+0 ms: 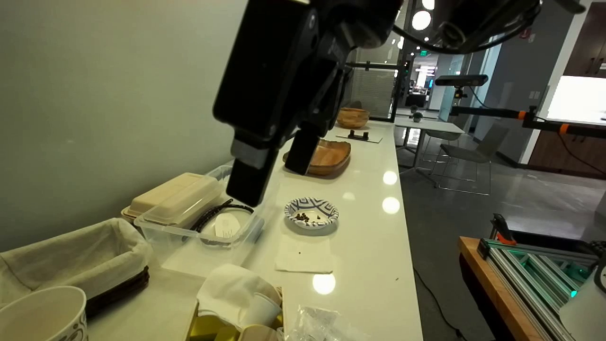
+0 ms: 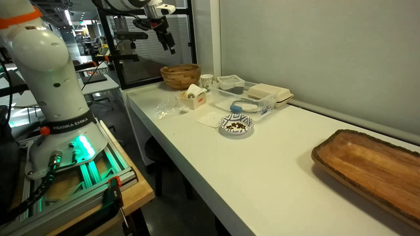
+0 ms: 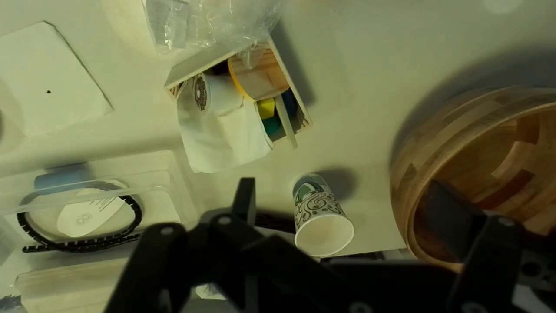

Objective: Move the coffee cup to the right.

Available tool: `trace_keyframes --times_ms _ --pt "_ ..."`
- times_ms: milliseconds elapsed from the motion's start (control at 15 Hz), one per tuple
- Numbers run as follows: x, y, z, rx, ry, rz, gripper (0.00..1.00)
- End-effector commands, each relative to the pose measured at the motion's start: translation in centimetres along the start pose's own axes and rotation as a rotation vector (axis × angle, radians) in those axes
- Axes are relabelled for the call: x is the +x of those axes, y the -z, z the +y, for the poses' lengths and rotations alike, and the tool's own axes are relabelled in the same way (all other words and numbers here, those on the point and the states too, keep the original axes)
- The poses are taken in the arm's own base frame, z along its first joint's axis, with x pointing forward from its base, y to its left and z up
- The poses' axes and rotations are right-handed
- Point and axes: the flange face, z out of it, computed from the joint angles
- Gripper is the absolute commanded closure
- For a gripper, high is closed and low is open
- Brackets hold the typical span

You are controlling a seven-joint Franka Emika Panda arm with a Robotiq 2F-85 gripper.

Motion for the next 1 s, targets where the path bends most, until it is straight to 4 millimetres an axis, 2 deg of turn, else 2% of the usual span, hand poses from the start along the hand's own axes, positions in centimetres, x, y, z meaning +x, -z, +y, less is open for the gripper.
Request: trace_keyframes --times_ms 0,400,733,933 --pt "0.0 0.1 0.0 0.0 0.001 -0.001 0.0" --pt "0.0 0.1 0.0 0.0 0.001 -0.001 0.0" --pt "3.8 -3.3 1.4 -0.02 -0.089 -0.004 0.0" --pt "6.6 -6.3 1.4 -0.005 -0.1 -0.058 0.0"
